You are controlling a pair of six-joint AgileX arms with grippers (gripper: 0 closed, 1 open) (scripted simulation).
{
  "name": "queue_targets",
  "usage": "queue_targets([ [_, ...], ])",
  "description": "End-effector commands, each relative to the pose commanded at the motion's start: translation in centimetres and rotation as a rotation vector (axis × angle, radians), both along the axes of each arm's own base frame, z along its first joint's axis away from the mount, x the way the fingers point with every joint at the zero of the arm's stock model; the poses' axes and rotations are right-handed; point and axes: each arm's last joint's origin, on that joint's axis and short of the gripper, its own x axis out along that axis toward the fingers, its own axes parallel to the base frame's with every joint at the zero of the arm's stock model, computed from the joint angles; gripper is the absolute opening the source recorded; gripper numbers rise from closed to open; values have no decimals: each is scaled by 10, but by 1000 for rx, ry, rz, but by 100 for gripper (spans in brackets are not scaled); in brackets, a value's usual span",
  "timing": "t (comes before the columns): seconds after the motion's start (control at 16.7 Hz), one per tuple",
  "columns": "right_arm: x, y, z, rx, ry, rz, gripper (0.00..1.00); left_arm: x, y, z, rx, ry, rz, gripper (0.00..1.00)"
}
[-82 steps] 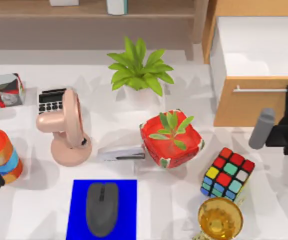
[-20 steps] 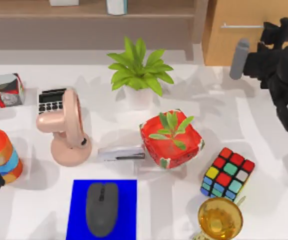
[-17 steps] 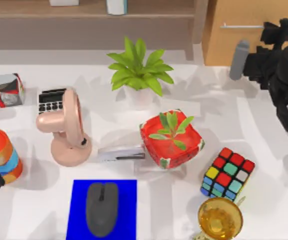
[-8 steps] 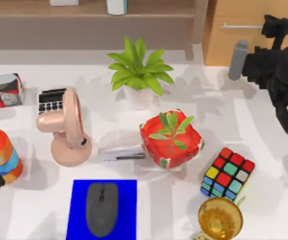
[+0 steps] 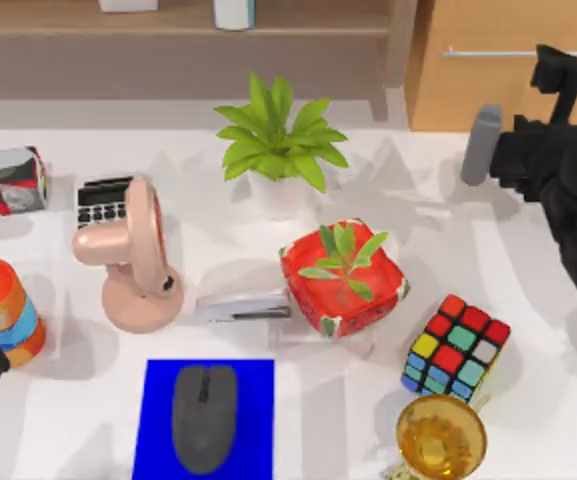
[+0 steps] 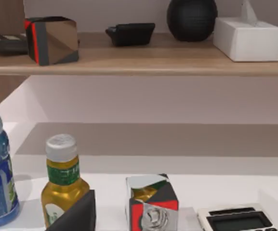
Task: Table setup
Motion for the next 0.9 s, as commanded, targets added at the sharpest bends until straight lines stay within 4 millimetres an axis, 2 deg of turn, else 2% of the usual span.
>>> queue_targets([
  [0.3,-4,-4,-4,-2,16,-13,100,0,0,0,0,0,0,100],
  [0.48,-4,1,-4,8,12,-6,100,0,0,0,0,0,0,100],
  [0.6,-6,17,-1,61,-8,13,100,0,0,0,0,0,0,100],
  [0.72,-11,45,7,161,-44,47,100,0,0,0,0,0,0,100],
  [0.9,-16,91,37,418,-147,110,100,0,0,0,0,0,0,100],
])
